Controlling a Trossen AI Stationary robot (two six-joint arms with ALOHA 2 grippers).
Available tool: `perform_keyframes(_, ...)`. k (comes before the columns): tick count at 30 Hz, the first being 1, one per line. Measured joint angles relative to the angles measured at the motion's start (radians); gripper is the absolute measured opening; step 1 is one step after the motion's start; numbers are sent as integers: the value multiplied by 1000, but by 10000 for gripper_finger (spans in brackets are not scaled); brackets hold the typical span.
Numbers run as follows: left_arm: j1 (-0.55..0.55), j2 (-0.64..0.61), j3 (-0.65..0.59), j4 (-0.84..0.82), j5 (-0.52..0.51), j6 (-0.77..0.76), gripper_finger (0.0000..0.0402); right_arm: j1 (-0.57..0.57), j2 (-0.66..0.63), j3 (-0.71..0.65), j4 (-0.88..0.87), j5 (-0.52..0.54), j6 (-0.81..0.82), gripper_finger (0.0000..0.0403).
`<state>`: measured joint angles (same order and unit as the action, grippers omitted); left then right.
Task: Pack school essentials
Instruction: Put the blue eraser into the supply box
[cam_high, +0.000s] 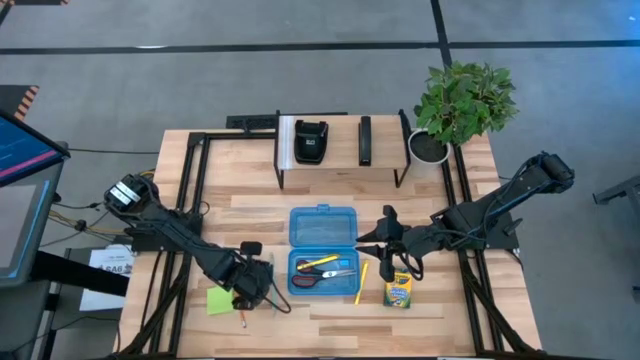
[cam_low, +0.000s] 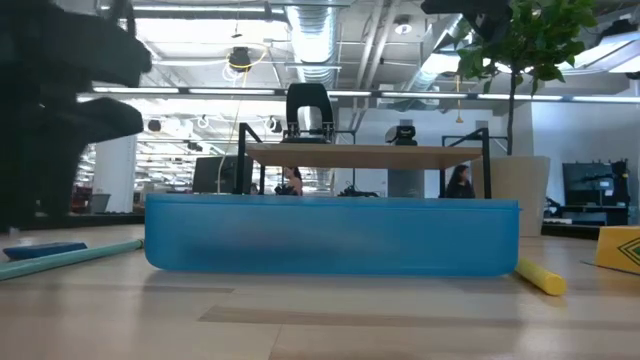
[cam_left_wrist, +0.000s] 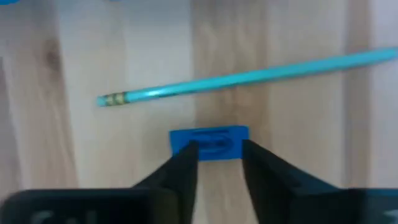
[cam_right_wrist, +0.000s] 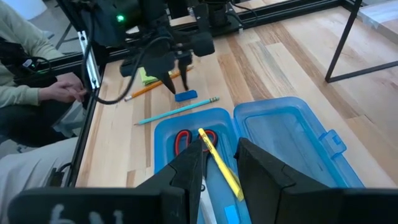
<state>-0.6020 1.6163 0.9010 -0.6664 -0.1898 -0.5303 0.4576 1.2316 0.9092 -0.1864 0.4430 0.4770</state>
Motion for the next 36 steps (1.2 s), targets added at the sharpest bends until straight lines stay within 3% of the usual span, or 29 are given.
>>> perform_keyframes(9,19,0,-22,46,-9,10,299,0,0,0,0,0,1,120)
perform_keyframes(12,19,9,-22,73,-9,10,341,0,0,0,0,0,1,120)
perform_keyframes(15,26,48,-22,65,-1,4,357,0,0,0,-1,0,1,120)
perform_keyframes(24,62,118,-11,53,84,7,346,1,0,0,-7,0,3,120)
perform_keyframes(28,72,119,-12,56,114,16,293,1,0,0,-8,0,4,120)
perform_keyframes(36,78,118,-12,49,147,21,151,1,0,0,-9,-4,4,120)
